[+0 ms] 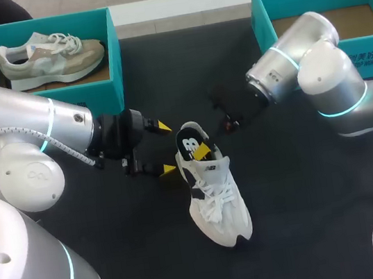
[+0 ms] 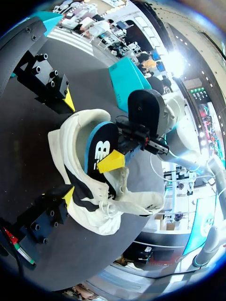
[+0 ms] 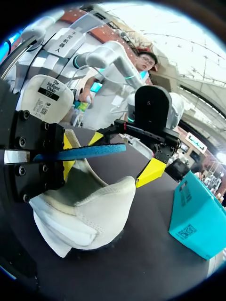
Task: Take the shoe out of the shoebox, open the shoe tongue, remove and reinsert the insole, then place the shoe into the shoebox
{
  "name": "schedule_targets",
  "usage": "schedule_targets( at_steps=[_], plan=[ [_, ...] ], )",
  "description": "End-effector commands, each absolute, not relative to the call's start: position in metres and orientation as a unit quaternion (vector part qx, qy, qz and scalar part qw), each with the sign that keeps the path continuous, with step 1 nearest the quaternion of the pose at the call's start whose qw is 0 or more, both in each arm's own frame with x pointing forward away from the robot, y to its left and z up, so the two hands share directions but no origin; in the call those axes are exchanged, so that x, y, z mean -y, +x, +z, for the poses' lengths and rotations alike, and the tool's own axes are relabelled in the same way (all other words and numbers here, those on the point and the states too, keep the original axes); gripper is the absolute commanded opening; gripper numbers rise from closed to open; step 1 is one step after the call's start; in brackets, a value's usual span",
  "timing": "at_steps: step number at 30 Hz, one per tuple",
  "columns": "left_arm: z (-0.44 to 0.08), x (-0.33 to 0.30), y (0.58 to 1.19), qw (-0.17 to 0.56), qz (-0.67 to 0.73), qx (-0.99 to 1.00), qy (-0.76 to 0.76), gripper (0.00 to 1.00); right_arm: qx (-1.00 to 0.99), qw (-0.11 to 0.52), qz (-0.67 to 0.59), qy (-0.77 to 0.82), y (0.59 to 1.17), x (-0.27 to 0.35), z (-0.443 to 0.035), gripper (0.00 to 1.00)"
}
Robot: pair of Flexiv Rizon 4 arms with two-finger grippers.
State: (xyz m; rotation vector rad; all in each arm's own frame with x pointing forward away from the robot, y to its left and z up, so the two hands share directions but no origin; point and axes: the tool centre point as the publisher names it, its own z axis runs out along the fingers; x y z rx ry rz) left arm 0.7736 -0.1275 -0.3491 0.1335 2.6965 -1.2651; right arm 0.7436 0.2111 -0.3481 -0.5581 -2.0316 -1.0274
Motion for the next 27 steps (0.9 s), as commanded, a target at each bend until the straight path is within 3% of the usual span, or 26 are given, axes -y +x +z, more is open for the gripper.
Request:
schedule_targets(
  at_steps=[1,4,7,8,12,27],
  plan=[
    [-0.349,0.129,0.774,0.079,-0.421,-0.902,0.045,1.00,0.804,0.378,-0.404,-0.219,0.745,-0.211,-0.345,0.24],
    [-0.349,0.129,0.774,0.079,-0.421,-0.902,0.045,1.00,0.810,0.367,-0.402,-0.216,0.749,-0.211,-0.341,0.29],
    [-0.349,0.129,0.774,0.079,-0.421,-0.902,0.045,1.00,0.813,0.361,-0.403,-0.215,0.752,-0.210,-0.338,0.29],
    [-0.349,0.129,0.774,0.079,-0.421,-0.902,0.045,1.00,0.813,0.360,-0.404,-0.214,0.753,-0.210,-0.338,0.27],
    [-0.349,0.129,0.774,0.079,-0.421,-0.902,0.045,1.00,0.812,0.367,-0.400,-0.212,0.755,-0.211,-0.337,0.00],
    [-0.349,0.129,0.774,0.079,-0.421,-0.902,0.045,1.00,0.798,0.414,-0.362,-0.247,0.756,-0.209,-0.329,0.00]
  ],
)
